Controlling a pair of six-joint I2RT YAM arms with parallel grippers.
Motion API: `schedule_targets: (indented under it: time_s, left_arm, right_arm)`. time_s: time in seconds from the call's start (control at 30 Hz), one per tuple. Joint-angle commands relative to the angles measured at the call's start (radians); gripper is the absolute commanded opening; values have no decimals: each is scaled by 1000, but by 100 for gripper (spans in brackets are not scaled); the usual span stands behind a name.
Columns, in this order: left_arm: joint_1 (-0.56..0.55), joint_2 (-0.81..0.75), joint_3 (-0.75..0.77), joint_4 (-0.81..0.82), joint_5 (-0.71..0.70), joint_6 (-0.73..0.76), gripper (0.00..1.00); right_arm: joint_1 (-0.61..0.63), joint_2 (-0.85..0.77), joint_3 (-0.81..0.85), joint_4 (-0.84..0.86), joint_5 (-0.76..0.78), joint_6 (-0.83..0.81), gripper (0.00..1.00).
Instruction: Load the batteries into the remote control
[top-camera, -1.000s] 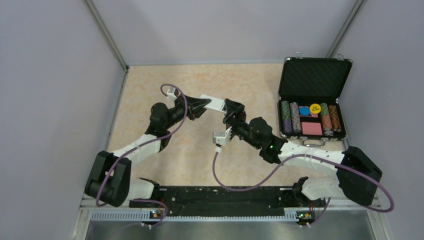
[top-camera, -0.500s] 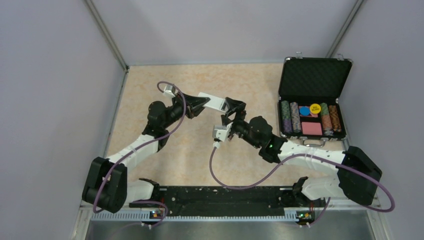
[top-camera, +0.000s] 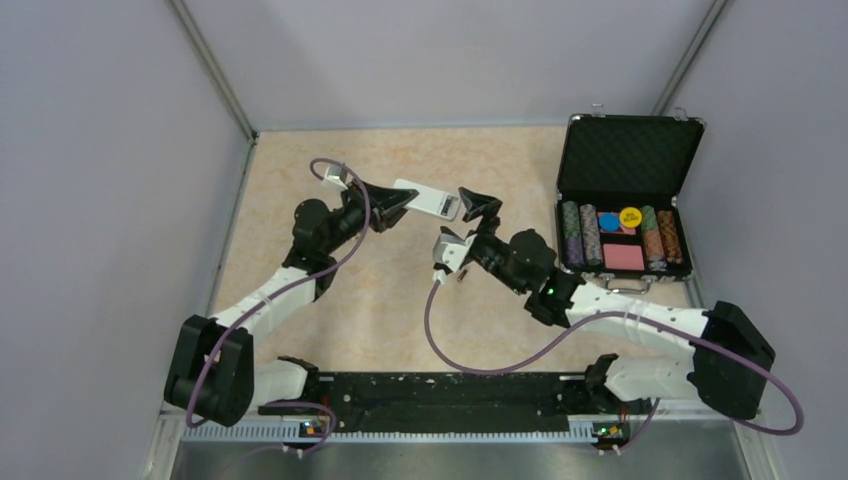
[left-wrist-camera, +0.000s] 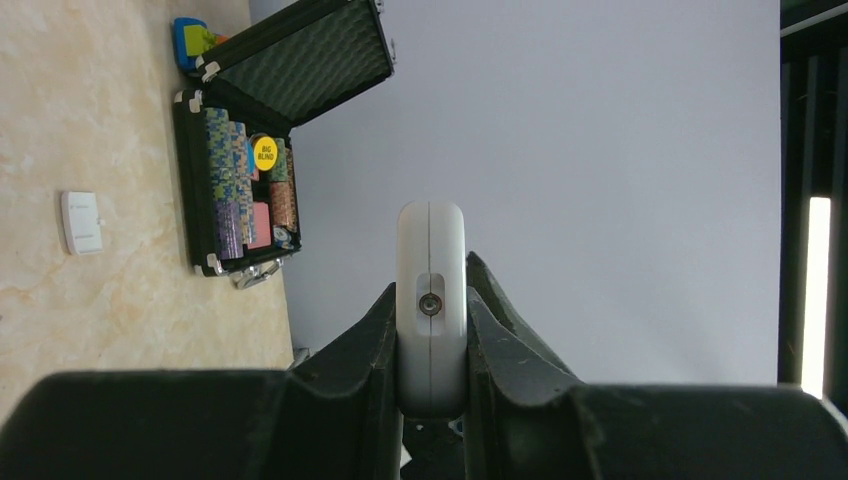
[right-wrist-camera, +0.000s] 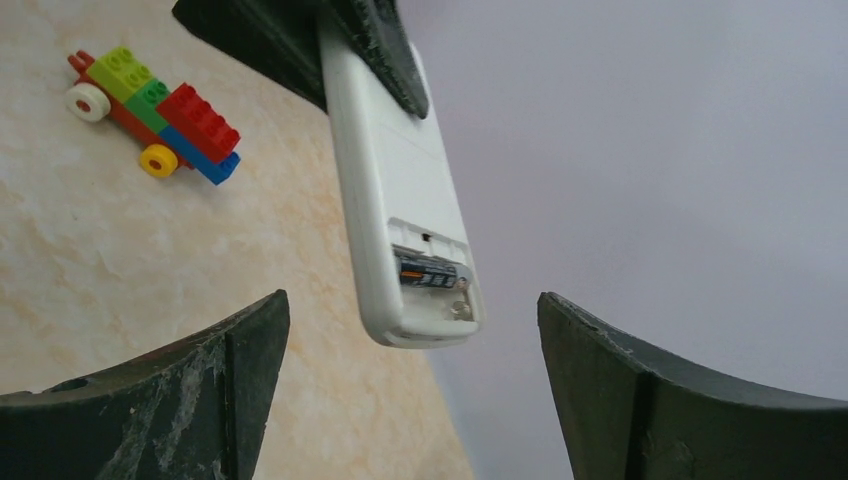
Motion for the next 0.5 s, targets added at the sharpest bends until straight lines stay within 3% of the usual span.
schedule_targets:
  time_s: [0.0, 0.3, 0.47]
  left_arm:
    - [9, -25, 57, 52, -11, 21, 0]
    - [16, -41, 71, 29, -28, 31, 0]
    - [15, -60, 71, 25, -44, 43, 0]
  right_arm:
    - [7, -89, 75, -5, 5, 134, 92]
    - [7, -296, 110, -405, -115, 345, 97]
    - [6, -318, 243, -517, -9, 660, 99]
